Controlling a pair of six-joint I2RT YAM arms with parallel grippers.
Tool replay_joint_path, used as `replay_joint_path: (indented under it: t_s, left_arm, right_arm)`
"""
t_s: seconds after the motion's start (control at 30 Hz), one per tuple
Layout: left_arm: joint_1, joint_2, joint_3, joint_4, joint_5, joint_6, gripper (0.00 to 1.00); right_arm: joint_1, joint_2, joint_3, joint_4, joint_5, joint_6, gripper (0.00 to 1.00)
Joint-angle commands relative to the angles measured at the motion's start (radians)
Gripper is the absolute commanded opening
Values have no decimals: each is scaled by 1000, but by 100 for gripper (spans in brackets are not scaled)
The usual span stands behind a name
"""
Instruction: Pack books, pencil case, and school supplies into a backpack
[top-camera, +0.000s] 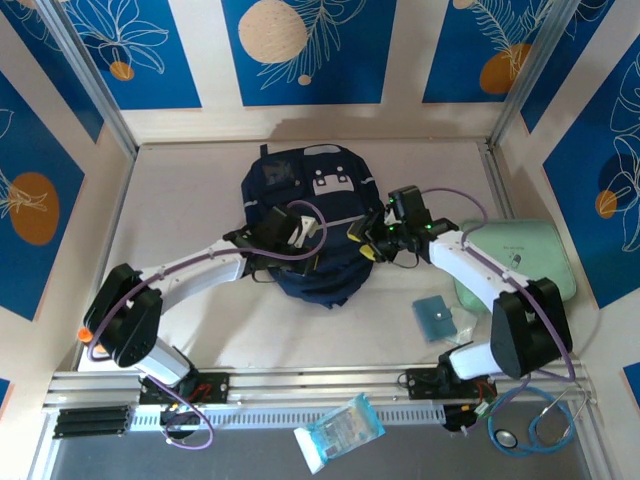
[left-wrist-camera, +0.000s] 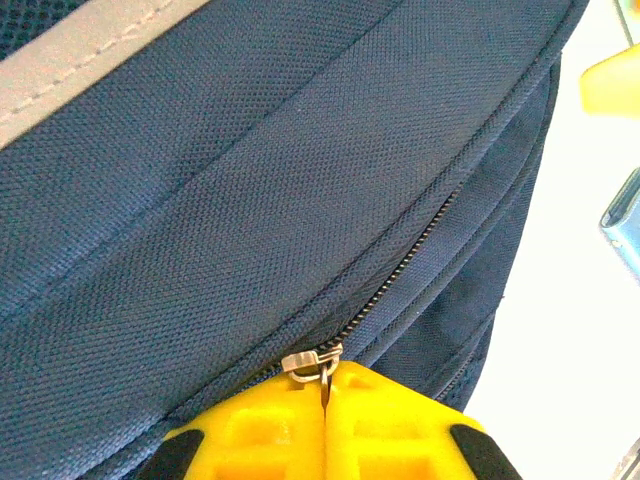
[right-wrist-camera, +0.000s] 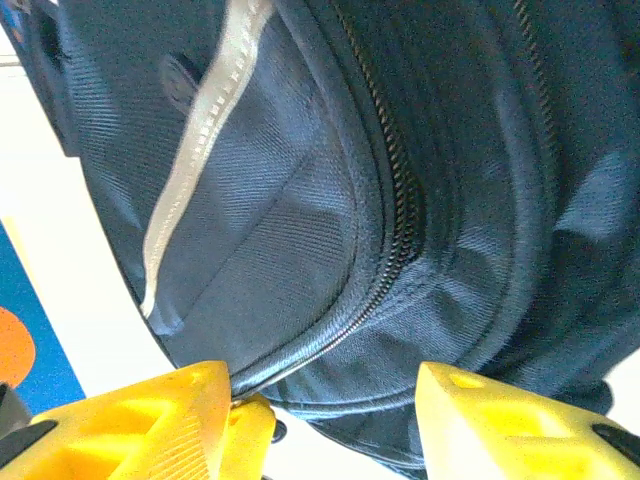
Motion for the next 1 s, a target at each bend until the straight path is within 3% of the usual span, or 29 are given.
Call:
replay_joint_path:
  t_s: [0.0, 0.23, 0.43, 0.6, 0.67, 0.77, 0.87, 0.97]
  left_arm:
    - [-6, -18, 27, 5, 26, 22, 0]
    - [12, -68, -7, -100, -70, 42, 0]
    - [101, -175, -136, -112, -103, 60, 0]
    - [189, -175, -121, -114, -94, 101, 0]
    - [215, -151, -87, -99, -87, 108, 0]
    - [231, -111, -24, -92, -68, 113, 1]
    - [233, -111, 5, -128, -78, 113, 33]
    - [241, -185, -47, -161, -128, 123, 57]
  right_arm:
    - [18, 60, 37, 56, 20, 78, 50]
    - [16, 145, 133, 9, 132, -7, 9]
    - [-22, 132, 135, -7, 137, -81, 8]
    - [-26, 144, 163, -6, 144, -130, 9]
    - [-26, 155, 177, -12, 140, -153, 11]
    - [-25, 141, 185, -64, 157, -197, 31]
    - [-23, 52, 149, -147, 206, -230, 49]
    - [-21, -50, 103, -289, 273, -241, 56]
